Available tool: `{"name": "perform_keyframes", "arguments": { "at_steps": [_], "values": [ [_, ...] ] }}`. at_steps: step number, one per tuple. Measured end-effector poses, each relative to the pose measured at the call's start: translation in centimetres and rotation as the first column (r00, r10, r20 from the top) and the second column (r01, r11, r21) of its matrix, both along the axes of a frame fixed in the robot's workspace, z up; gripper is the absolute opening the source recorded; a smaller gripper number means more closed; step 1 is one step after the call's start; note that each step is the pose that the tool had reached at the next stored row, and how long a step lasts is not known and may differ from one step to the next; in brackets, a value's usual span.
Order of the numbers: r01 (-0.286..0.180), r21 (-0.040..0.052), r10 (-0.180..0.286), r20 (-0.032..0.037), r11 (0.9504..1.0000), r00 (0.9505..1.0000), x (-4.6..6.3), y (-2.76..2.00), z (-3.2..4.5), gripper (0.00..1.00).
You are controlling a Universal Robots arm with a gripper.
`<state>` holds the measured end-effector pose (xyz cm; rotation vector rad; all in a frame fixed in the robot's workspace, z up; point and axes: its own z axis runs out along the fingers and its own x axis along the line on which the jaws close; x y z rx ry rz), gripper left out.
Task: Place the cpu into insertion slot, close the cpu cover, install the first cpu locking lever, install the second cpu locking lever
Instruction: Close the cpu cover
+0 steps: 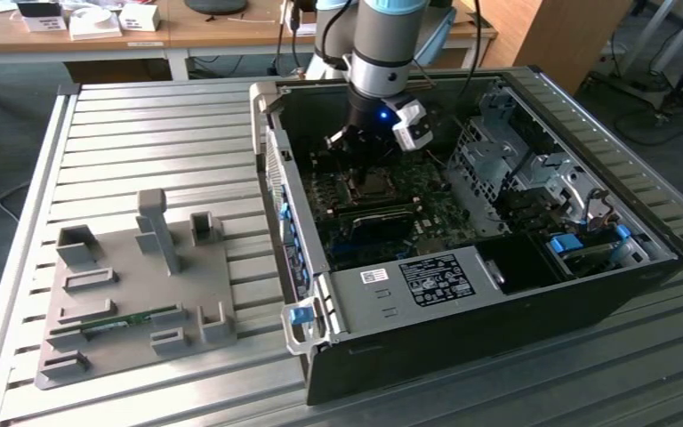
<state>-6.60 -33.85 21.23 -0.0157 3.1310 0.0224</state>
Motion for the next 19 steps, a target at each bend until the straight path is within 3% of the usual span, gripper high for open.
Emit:
{"name": "perform_keyframes", "arguments": {
  "at_steps": [19],
  "values": [
    [0.0,0.0,0.0,-0.0001,1.0,1.0,-0.39,0.0,-0.61,0.11]
  ]
}}
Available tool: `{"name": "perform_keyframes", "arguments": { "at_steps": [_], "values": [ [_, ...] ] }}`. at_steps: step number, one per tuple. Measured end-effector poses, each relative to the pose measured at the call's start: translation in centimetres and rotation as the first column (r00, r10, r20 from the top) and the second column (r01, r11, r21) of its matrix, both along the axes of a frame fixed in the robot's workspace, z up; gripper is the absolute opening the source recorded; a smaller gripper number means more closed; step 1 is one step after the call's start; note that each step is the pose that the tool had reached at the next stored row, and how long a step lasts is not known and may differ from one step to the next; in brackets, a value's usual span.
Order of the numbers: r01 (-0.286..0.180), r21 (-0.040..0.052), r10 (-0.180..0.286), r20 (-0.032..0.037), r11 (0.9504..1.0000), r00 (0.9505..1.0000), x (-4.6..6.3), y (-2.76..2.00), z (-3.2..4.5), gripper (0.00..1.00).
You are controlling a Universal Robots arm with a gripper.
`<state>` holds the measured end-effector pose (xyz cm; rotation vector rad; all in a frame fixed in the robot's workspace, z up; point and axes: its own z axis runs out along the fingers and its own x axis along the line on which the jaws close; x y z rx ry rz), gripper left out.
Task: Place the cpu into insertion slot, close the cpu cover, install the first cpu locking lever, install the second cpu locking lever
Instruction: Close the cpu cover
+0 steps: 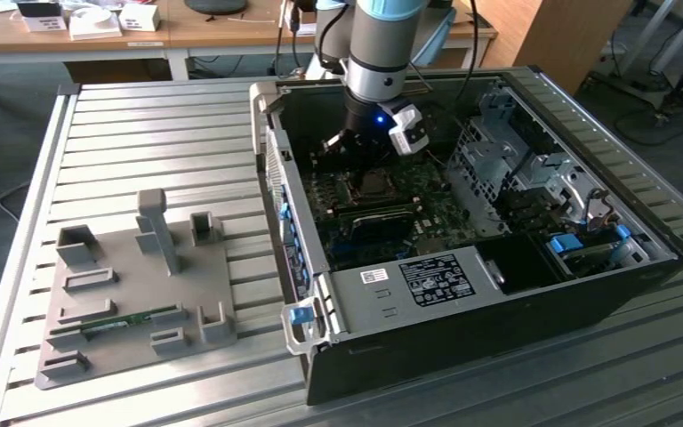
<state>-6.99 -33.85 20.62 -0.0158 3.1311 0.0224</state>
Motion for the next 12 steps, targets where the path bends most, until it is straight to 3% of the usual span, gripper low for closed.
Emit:
{"name": "perform_keyframes", "arguments": {
  "at_steps": [12],
  "values": [
    [0.0,0.0,0.0,0.0001,1.0,1.0,0.0,0.0,-0.35,0.11]
  ]
}}
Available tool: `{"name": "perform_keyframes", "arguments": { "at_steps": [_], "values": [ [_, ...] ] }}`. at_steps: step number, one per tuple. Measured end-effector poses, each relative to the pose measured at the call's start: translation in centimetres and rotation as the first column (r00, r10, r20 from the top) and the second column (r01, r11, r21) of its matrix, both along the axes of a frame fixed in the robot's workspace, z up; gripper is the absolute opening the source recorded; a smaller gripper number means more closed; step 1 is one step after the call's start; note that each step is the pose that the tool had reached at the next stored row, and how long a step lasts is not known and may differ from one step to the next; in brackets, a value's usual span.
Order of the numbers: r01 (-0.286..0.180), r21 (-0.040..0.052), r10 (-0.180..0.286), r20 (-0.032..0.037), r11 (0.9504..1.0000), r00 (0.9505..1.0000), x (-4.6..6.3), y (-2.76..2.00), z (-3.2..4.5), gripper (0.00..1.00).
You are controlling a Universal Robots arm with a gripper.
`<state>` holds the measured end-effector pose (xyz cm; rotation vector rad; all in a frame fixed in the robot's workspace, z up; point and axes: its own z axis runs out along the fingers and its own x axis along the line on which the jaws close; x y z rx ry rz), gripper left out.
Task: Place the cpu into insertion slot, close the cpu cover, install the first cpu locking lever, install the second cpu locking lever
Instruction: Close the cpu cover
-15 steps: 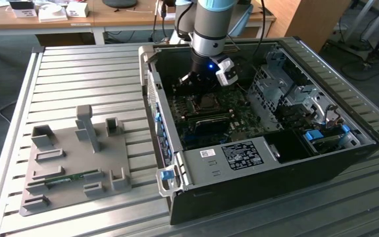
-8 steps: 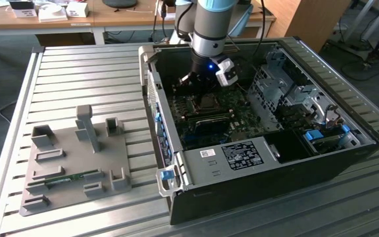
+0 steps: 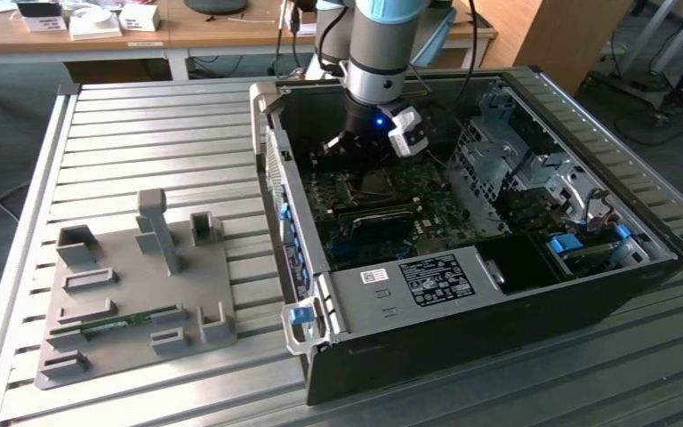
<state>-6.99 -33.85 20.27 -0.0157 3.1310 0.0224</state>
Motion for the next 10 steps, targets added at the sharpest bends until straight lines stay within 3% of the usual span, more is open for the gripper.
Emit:
{"name": "perform_keyframes", "arguments": {
  "at_steps": [10],
  "values": [
    [0.0,0.0,0.0,0.0,1.0,1.0,-0.01,0.0,-0.34,0.11]
  ]
}}
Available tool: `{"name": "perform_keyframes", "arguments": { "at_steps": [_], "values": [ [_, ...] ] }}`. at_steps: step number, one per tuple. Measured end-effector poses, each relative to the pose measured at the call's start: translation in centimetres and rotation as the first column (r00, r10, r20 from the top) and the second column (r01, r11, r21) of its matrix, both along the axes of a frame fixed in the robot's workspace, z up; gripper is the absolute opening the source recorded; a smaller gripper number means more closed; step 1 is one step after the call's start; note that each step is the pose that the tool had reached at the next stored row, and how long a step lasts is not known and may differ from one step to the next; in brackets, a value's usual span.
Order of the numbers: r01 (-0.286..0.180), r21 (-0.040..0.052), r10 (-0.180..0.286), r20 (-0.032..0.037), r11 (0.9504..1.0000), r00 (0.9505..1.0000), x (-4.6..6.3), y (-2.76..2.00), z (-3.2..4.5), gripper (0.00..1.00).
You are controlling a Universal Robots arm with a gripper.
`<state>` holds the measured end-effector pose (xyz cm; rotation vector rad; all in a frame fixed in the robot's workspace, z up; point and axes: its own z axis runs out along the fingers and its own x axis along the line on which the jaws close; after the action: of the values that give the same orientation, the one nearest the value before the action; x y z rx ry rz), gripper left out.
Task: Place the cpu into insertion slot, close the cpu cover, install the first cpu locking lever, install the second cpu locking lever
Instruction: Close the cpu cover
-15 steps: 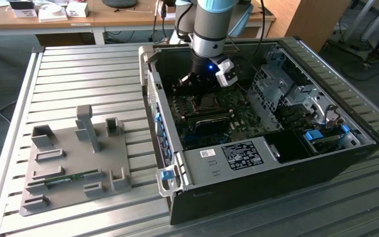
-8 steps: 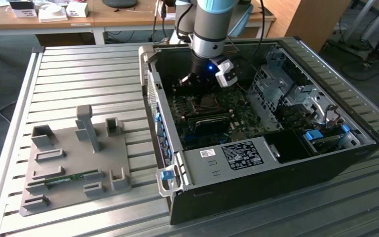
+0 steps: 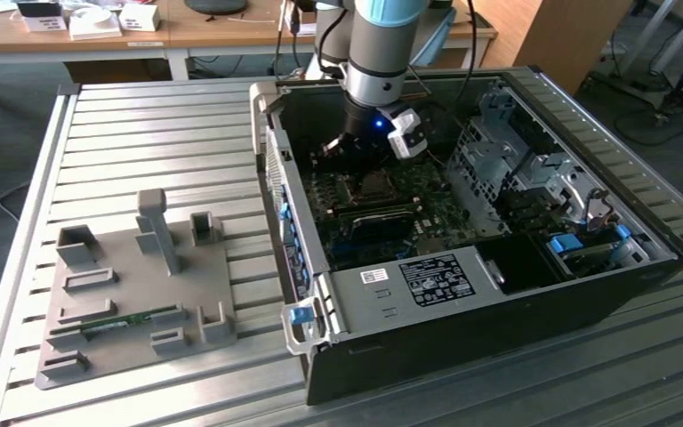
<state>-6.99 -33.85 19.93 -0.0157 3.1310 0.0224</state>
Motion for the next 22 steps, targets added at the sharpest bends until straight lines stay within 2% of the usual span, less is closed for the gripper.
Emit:
{"name": "perform_keyframes", "arguments": {
  "at_steps": [22],
  "values": [
    [0.0,0.0,0.0,0.0002,1.0,1.0,-0.16,0.0,-0.22,0.11]
  ]
}}
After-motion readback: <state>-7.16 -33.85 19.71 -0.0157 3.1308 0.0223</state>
